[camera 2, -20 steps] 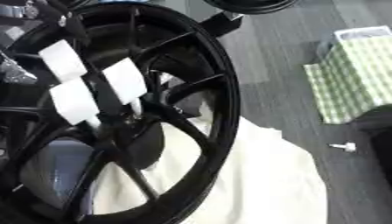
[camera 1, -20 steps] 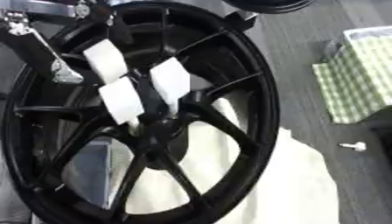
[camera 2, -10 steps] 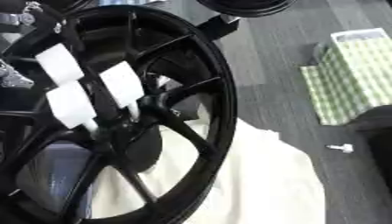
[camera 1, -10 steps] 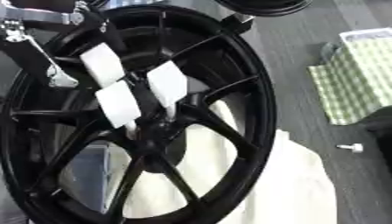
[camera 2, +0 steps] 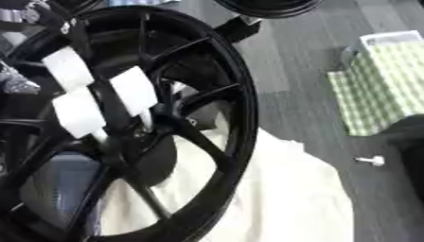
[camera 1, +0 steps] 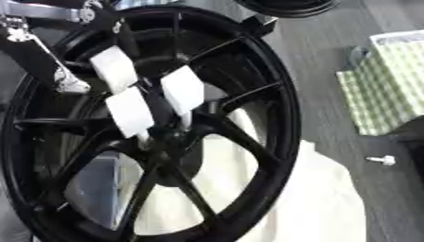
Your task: Pull the pin out of the wheel hub.
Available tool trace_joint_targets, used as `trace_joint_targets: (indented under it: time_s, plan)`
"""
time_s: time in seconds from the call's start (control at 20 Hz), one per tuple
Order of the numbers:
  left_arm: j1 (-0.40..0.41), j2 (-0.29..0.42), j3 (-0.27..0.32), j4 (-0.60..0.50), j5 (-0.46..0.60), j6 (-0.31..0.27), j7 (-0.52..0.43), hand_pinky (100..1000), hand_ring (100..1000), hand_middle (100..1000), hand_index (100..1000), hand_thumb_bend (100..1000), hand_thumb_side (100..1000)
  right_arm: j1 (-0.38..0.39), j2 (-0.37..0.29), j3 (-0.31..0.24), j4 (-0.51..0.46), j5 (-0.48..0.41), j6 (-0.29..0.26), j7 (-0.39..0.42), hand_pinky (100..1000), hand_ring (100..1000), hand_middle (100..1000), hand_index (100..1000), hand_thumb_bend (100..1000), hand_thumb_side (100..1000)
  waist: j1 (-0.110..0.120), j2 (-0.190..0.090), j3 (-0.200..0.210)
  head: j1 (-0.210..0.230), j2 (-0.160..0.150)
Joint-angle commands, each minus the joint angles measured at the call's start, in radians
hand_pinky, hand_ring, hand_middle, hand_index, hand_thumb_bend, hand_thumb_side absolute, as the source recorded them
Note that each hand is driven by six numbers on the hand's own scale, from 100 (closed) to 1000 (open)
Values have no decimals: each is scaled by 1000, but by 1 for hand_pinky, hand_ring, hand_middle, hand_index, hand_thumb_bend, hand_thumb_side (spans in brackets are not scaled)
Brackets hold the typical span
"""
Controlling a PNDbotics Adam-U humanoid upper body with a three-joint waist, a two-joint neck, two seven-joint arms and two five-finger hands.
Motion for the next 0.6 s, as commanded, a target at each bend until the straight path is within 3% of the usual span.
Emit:
trace_joint_targets:
  time_s: [0.05,0.4,0.6]
  plan:
    - [-20,29,1,-10,-18,-45,-51,821,710,547,705,311,100,-8,-19,-14,-6,-10,0,-9,668,680,556,711,100,571,-2,-24,-1,5,-13]
    - [-19,26,-1,-1,-56,-67,-51,781,623,464,615,285,100,-8,-18,-15,-8,-14,1,-18,668,680,556,711,100,575,-3,-24,-5,10,-10]
    - [-25,24,20,-7,-55,-74,-51,749,560,371,506,252,100,-8,-17,-15,-8,-16,2,-22,667,679,555,711,100,575,-3,-25,-5,13,-7]
